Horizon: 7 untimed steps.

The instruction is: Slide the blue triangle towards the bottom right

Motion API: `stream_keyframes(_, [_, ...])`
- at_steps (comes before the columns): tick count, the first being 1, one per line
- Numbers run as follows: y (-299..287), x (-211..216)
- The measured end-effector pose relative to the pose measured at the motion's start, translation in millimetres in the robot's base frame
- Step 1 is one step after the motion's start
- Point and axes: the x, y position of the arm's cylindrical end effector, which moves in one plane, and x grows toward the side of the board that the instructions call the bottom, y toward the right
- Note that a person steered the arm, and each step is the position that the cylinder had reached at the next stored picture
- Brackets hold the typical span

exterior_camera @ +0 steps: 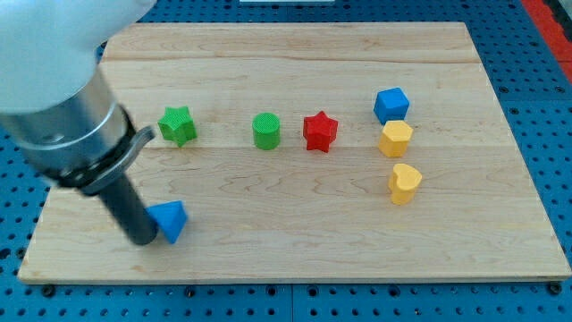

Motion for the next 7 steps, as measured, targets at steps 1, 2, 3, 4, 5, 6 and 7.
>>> stream_keyframes(1, [53.7,-12.8])
stream_keyframes(2, [6.1,-12.3])
stream_keyframes(3, [16.3,-36.5])
stream_keyframes(4, [88.4,-54.1])
stream_keyframes(5, [116.6,-52.9])
stream_keyframes(6, [38.4,-58.7])
stream_keyframes(7, [68.0,-31.4])
